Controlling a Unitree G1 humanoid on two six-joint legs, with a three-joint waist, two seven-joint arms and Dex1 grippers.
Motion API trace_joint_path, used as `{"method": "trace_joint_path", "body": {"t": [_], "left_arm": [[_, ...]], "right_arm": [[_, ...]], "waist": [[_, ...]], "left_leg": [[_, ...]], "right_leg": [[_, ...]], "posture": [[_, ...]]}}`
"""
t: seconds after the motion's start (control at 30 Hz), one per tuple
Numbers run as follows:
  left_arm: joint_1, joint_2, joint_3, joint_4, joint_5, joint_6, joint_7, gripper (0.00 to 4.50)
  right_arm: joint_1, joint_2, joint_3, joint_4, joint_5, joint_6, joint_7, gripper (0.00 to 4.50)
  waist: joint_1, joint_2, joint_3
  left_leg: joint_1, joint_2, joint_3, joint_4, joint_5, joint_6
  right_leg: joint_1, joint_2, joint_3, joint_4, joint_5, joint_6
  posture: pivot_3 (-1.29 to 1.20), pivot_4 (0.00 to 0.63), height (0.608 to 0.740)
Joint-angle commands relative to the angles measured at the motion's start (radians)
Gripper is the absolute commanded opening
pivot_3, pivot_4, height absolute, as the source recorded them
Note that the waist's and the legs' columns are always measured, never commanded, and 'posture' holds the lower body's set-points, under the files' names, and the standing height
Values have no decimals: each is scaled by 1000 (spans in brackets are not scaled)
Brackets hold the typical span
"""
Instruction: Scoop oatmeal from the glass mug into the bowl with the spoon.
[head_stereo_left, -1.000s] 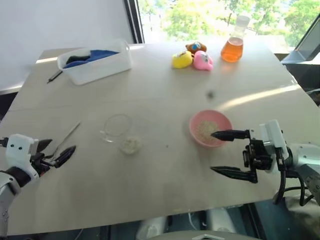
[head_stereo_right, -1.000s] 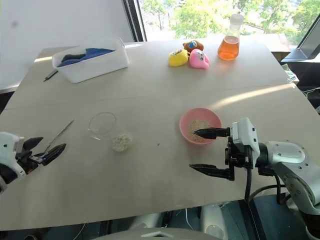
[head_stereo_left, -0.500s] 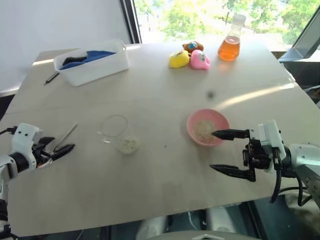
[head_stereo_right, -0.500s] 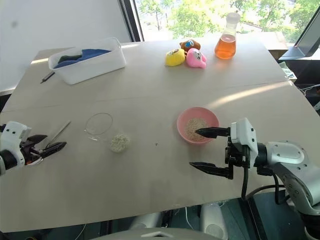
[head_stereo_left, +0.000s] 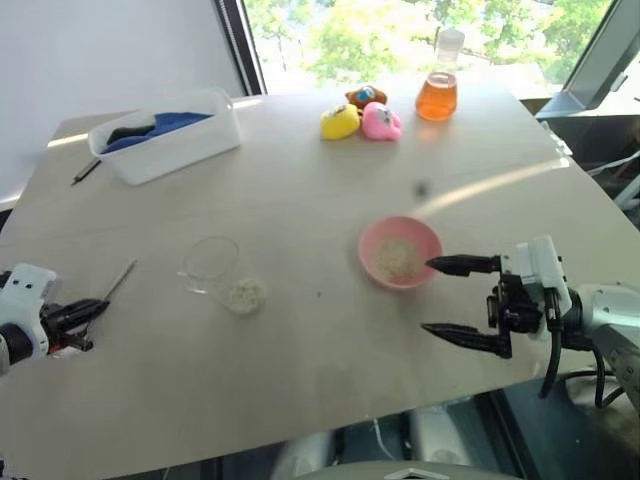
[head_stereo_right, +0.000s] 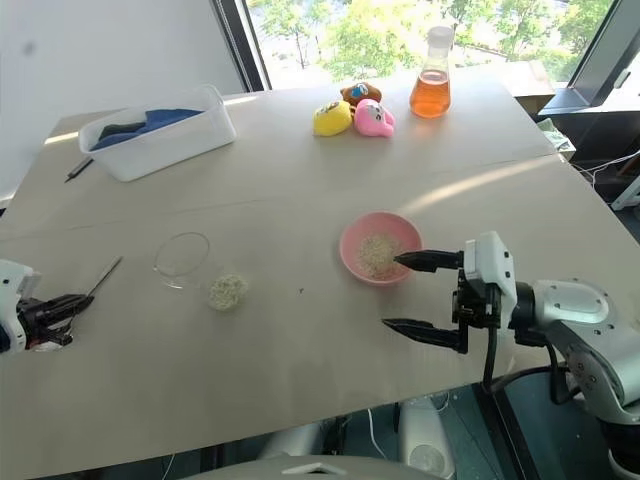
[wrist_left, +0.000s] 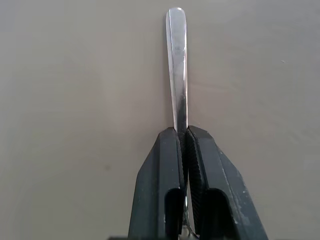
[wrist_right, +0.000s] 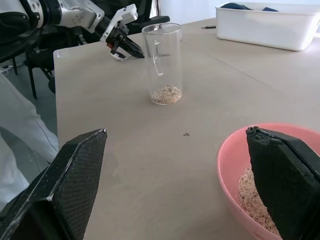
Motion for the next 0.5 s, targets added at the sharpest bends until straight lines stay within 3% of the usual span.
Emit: {"method": "trace_joint_path", "body": {"t": [0.03, 0.27, 0.5], "left_arm": [[-16, -40, 89, -30, -50, -81, 31, 10], [-71, -57, 163, -280, -125, -72, 75, 10], [-251, -26, 114, -600, -92, -15, 228, 10]], "right_arm": [[-28, 11, 1, -4, 2, -23, 10, 4500], [-78, 18, 24, 37, -27, -21, 13, 4500], [-170, 56, 46, 81, -58, -8, -40, 4500]], "waist": [[9, -2, 0], [36, -16, -1], [42, -18, 1]], "left_leg": [[0, 0, 0, 0, 0, 0], [-10, -1, -4, 6, 0, 0], [-12, -3, -5, 9, 0, 0]], "right_leg": [[0, 0, 0, 0, 0, 0], [-6, -1, -5, -1, 0, 0], [-6, -2, -5, -1, 0, -1]], "posture": [[0, 150, 740], [0, 150, 740], [0, 150, 740]]}}
